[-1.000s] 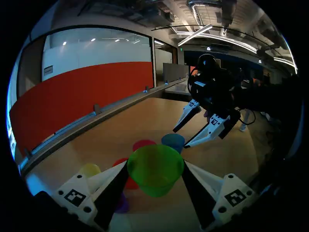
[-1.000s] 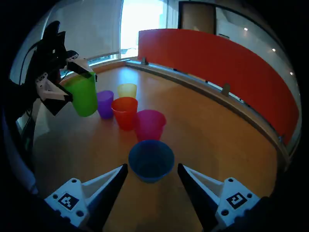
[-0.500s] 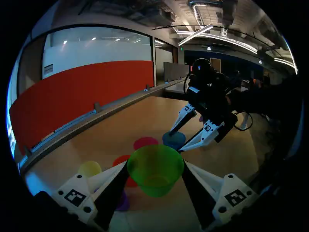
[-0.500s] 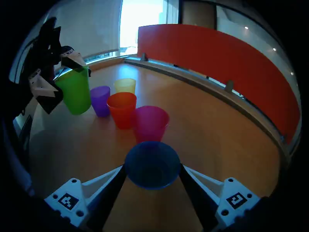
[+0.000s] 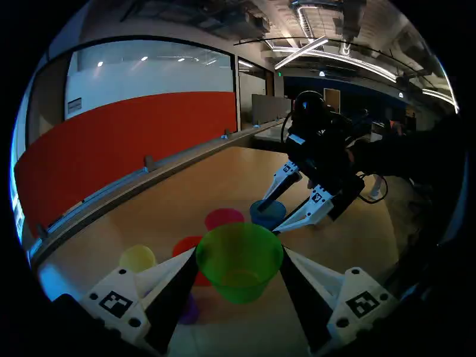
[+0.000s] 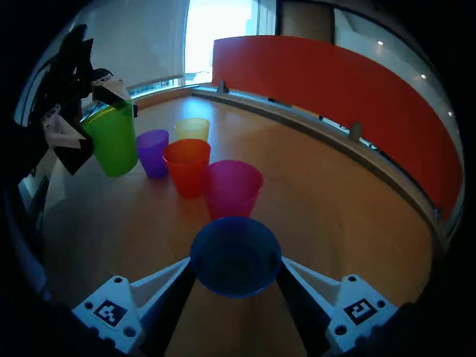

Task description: Pour water

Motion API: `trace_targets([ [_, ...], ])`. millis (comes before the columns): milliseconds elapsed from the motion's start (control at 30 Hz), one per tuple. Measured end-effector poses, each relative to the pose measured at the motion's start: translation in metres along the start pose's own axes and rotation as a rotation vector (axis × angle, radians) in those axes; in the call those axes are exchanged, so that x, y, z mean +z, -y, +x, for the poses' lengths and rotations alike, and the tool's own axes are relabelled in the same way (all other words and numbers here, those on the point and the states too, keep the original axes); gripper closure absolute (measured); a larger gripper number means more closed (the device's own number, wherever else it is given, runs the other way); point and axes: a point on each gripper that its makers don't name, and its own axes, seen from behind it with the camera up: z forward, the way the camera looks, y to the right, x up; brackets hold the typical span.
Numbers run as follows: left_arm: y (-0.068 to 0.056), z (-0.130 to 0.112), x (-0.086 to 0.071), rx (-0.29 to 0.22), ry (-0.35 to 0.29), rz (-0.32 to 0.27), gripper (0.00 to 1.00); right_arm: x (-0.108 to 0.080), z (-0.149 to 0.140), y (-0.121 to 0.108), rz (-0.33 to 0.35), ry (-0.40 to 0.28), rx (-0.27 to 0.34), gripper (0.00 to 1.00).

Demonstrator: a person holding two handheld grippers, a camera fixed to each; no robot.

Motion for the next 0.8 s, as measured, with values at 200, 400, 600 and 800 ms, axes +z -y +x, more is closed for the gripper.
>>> trace_targets([
  [200,0.0,0.0,-0.001,-0.001,-0.001,0.004,0.11,-0.002,-0.001,-0.001,-0.006,-0.008,0.001,0.1],
  [400,0.002,0.002,-0.004,-0.005,-0.008,0.014,0.11,-0.01,0.008,-0.004,-0.023,-0.039,0.007,0.1],
  [600,0.004,0.007,-0.01,-0.011,-0.027,0.033,0.11,-0.027,0.036,-0.003,-0.034,-0.112,0.013,0.1],
  [800,0.006,0.017,-0.021,-0.018,-0.063,0.058,0.11,-0.048,0.071,0.002,-0.041,-0.209,0.021,0.1],
])
